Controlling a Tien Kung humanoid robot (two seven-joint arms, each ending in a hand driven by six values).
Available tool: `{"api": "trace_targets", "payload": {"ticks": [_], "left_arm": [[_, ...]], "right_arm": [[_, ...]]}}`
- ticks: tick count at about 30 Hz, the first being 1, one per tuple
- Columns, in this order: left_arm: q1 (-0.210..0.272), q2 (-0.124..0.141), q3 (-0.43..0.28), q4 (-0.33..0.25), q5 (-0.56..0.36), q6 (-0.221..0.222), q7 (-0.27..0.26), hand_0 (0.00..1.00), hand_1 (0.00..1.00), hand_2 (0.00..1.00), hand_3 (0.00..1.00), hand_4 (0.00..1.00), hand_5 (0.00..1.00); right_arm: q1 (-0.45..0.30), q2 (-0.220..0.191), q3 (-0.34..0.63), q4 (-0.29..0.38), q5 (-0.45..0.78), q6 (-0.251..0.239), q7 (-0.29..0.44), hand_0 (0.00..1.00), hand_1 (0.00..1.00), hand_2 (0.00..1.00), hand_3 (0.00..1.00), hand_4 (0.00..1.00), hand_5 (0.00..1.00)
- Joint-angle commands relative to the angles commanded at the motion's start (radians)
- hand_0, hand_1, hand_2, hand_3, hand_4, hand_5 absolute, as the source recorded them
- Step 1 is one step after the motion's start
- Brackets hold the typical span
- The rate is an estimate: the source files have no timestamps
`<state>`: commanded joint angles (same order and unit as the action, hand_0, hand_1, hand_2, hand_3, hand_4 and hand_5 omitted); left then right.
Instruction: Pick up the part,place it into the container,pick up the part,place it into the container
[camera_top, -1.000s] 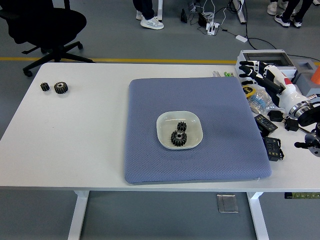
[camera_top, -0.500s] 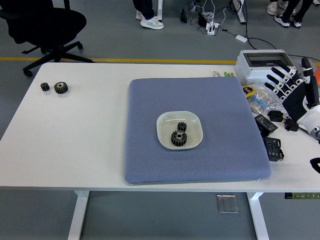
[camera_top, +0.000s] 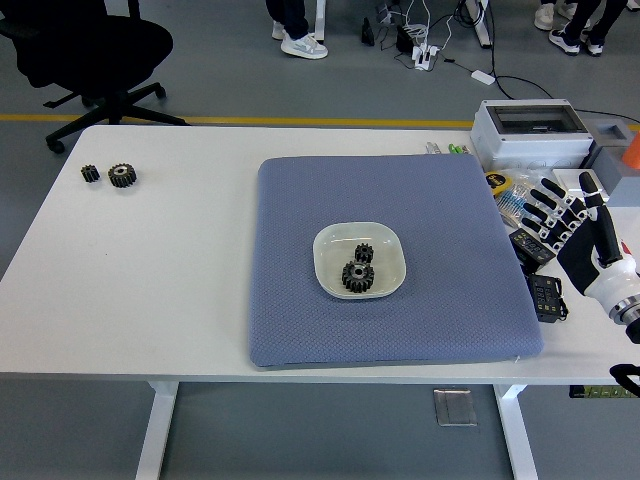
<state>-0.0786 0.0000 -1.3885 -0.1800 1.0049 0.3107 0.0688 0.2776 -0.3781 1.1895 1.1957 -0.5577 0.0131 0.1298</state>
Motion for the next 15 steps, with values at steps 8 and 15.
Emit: {"api": "trace_targets", "payload": {"ticks": [8,15], "left_arm": [[0.000,0.000,0.004,0.000,-0.004,0.000,0.000,0.651,0.626,0.706,0.580,0.687,0.612],[0.003,0.000,0.009,0.000,-0.001,-0.002,0.003,0.651,0.627,0.708,0.580,0.687,0.615]], "right_arm": [[-0.023,0.054,0.045,-0.046,-0.015,-0.010,0.001,0.902,0.848,0.871,0.904,0.998,0.931],[-0.036,0.084,0.112,-0.059,-0.024,-0.016,0.001,0.901,0.845,0.870,0.904,0.998,0.930]]}}
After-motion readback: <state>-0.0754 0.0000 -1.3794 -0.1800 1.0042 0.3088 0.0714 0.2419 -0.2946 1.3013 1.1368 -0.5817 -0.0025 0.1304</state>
